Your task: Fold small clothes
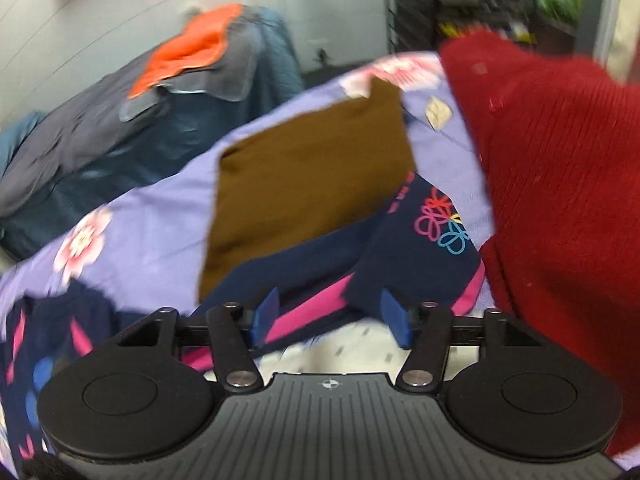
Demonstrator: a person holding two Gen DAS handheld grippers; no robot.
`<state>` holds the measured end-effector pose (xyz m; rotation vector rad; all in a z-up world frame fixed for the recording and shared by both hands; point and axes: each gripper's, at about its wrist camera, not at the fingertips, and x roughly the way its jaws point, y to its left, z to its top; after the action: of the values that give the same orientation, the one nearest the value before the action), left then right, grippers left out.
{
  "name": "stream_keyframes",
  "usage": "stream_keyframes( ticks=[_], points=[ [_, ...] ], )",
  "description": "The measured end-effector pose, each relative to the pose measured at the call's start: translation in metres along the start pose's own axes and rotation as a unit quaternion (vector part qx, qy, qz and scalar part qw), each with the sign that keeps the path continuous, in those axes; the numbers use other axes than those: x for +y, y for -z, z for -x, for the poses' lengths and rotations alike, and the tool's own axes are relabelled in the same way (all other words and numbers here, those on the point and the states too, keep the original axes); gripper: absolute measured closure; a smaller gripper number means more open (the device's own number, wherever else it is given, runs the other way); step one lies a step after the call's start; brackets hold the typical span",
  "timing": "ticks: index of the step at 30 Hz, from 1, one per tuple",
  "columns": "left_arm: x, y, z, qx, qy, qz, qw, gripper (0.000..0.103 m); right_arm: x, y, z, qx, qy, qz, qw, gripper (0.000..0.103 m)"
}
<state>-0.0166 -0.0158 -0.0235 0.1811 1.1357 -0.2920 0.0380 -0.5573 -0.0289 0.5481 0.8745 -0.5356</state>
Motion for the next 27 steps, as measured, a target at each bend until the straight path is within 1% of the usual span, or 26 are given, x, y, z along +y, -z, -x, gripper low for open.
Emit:
stream_keyframes(
  ticks=[3, 4, 5, 7, 10, 14, 15, 16, 17, 19, 20, 22, 23, 25, 27],
  points=[
    [0.000, 0.007, 0.002, 0.006, -0.015, 0.019, 0.9997, 0.000, -0.014, -0.009, -0.027, 0.012, 0.016, -0.036, 0.999, 0.047],
    [-0.001, 0.009, 0.002, 0.009, -0.018, 0.026, 0.9995, 0.000, -0.016, -0.008, -0.034, 0.021, 0.028, -0.046, 0.998, 0.059],
    [-0.002, 0.011, 0.002, 0.012, -0.019, 0.030, 0.9993, 0.000, -0.020, -0.006, -0.041, 0.031, 0.034, -0.060, 0.997, 0.079],
    [-0.005, 0.014, 0.002, 0.015, -0.019, 0.033, 0.9991, 0.000, -0.032, -0.002, -0.047, 0.046, 0.023, -0.095, 0.994, 0.096],
    [-0.012, 0.014, 0.001, 0.017, -0.019, 0.023, 0.9994, 0.000, -0.046, 0.005, -0.038, 0.034, 0.013, -0.127, 0.991, 0.098],
    [-0.018, 0.011, -0.001, 0.012, -0.015, 0.008, 0.9998, 0.000, -0.054, 0.002, -0.005, 0.001, -0.031, -0.137, 0.990, 0.098],
    [-0.019, 0.009, -0.001, 0.012, -0.011, 0.008, 0.9998, 0.000, -0.051, -0.002, 0.007, -0.007, -0.050, -0.130, 0.990, 0.098],
    [-0.018, 0.007, -0.001, 0.013, -0.005, 0.011, 0.9998, 0.000, -0.047, -0.006, 0.018, -0.009, -0.077, -0.123, 0.989, 0.098],
    [-0.016, 0.005, -0.001, 0.012, 0.003, 0.016, 0.9998, 0.000, -0.041, -0.009, 0.028, -0.001, -0.113, -0.115, 0.987, 0.098],
    [-0.011, 0.002, -0.001, 0.003, 0.013, 0.029, 0.9995, 0.000, -0.021, -0.013, 0.046, 0.027, -0.186, -0.094, 0.978, 0.098],
    [-0.006, 0.001, -0.002, 0.000, 0.013, 0.035, 0.9993, 0.000, -0.005, -0.014, 0.053, 0.050, -0.217, -0.073, 0.972, 0.098],
    [0.003, 0.000, -0.004, -0.002, 0.009, 0.046, 0.9989, 0.000, 0.032, -0.009, 0.066, 0.089, -0.267, -0.038, 0.959, 0.098],
    [0.009, 0.001, -0.006, -0.001, 0.004, 0.051, 0.9987, 0.000, 0.054, -0.004, 0.071, 0.109, -0.297, -0.024, 0.948, 0.098],
    [0.024, 0.003, -0.007, 0.009, -0.007, 0.062, 0.9980, 0.000, 0.099, 0.014, 0.073, 0.156, -0.355, -0.003, 0.922, 0.099],
    [0.042, 0.007, -0.003, 0.006, -0.019, 0.072, 0.9972, 0.000, 0.149, 0.040, 0.070, 0.208, -0.394, 0.019, 0.895, 0.099]
  ],
)
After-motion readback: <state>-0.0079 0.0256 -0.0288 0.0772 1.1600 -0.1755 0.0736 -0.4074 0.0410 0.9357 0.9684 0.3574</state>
